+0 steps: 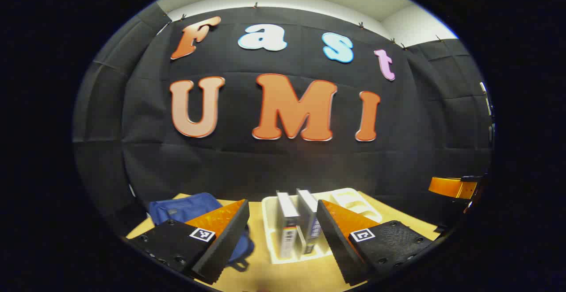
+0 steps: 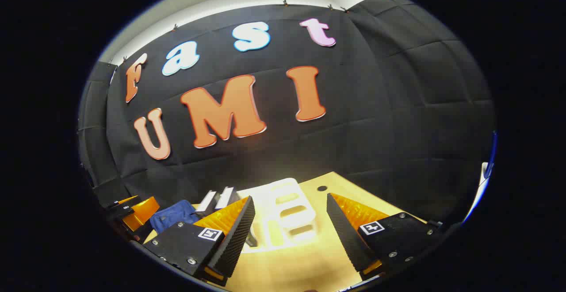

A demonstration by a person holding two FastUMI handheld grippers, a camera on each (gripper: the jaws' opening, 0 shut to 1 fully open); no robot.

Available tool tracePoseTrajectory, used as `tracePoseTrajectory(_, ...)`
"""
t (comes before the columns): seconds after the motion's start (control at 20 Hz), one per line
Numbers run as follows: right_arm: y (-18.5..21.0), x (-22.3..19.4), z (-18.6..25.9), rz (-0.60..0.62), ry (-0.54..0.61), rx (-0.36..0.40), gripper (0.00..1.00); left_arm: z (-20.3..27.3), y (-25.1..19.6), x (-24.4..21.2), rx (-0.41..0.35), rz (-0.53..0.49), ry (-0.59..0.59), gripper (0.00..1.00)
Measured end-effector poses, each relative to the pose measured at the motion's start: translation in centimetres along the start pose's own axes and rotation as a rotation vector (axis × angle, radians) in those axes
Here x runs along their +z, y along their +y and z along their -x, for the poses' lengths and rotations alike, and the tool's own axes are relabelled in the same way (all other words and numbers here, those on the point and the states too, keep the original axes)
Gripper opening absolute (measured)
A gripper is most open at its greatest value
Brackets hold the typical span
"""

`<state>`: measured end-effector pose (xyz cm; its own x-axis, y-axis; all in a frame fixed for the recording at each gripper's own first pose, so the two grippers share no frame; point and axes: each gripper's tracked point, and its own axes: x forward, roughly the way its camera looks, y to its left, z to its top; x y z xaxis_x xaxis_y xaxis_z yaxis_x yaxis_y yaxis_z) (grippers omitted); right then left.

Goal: Open the schoolbag, grab two books from the bookshelf and put them into the schoolbag.

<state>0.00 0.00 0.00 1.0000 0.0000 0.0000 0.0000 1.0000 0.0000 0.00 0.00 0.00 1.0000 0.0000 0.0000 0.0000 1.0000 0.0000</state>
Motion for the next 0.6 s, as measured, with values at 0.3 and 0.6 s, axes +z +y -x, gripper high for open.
tracePoseTrajectory(0.3,8.9,-2.6,-0.9,0.0,0.103,0.171,1.0,2.5,8.9,0.5,0.121,0.042,-0.015,0.95)
tracePoseTrajectory(0.6,10.7,-2.4,-2.8,-0.035,0.169,0.289,0.97,4.6,11.0,1.9,0.218,0.065,-0.069,0.94)
